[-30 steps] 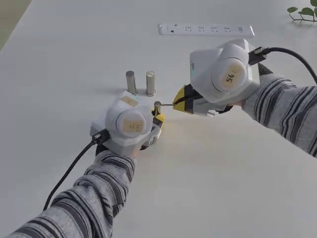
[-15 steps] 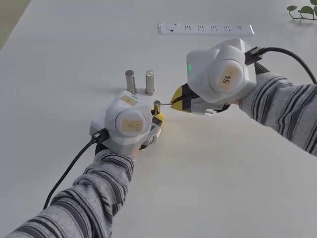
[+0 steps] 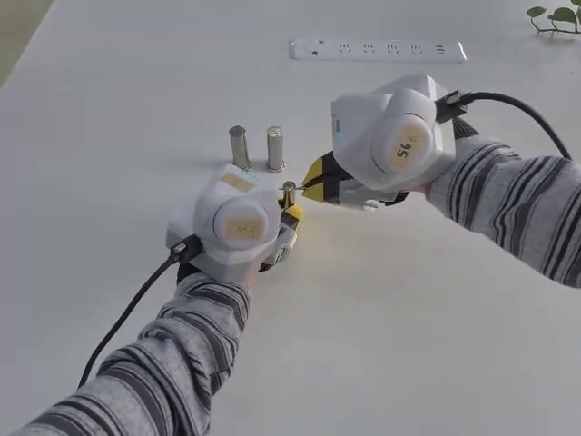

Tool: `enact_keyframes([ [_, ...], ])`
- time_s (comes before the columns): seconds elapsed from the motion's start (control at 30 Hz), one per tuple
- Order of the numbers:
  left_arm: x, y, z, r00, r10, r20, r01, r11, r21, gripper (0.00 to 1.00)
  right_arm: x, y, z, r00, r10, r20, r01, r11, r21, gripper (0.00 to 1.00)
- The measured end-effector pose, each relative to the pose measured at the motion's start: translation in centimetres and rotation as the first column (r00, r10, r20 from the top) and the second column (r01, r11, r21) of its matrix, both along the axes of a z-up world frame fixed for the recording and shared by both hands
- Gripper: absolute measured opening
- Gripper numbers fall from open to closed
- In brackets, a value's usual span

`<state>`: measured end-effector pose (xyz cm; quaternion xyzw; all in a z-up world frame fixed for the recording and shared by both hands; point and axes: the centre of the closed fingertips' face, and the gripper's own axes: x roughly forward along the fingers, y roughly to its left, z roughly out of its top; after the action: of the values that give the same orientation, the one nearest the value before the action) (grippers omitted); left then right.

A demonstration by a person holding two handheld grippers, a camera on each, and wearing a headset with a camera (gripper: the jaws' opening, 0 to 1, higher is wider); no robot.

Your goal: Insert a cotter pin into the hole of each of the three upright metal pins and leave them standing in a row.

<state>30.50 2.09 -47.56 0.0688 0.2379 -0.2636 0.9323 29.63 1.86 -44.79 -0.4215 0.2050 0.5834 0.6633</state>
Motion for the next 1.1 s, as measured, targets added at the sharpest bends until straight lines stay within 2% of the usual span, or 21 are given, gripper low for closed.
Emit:
enact_keyframes([
  [0.13,0.0,0.0,0.0,1.0,0.009,0.001,-0.009,1.0,-0.003,0.05,0.0,0.3,0.1,1.0,0.007,0.008,-0.007,1.0,0.0,0.0],
  [0.3,0.1,0.0,-0.1,1.0,0.019,0.0,-0.019,1.0,-0.006,0.05,0.0,0.5,0.3,1.0,-0.024,-0.014,0.024,0.999,0.039,0.0],
  [0.43,0.1,0.0,-0.1,1.0,0.024,-0.001,-0.024,1.0,-0.009,0.05,0.0,0.1,0.7,0.999,-0.04,-0.023,0.041,0.998,0.044,0.04],
  [0.7,0.0,0.0,-0.1,0.999,0.033,-0.001,-0.033,0.999,-0.011,0.05,-0.1,-0.9,1.1,0.996,-0.074,-0.049,0.077,0.995,0.067,0.0],
  [1.1,0.0,0.0,-0.1,0.999,0.043,-0.005,-0.043,0.999,-0.015,0.05,-0.2,-0.4,0.8,0.994,-0.089,-0.061,0.094,0.993,0.07,0.0],
])
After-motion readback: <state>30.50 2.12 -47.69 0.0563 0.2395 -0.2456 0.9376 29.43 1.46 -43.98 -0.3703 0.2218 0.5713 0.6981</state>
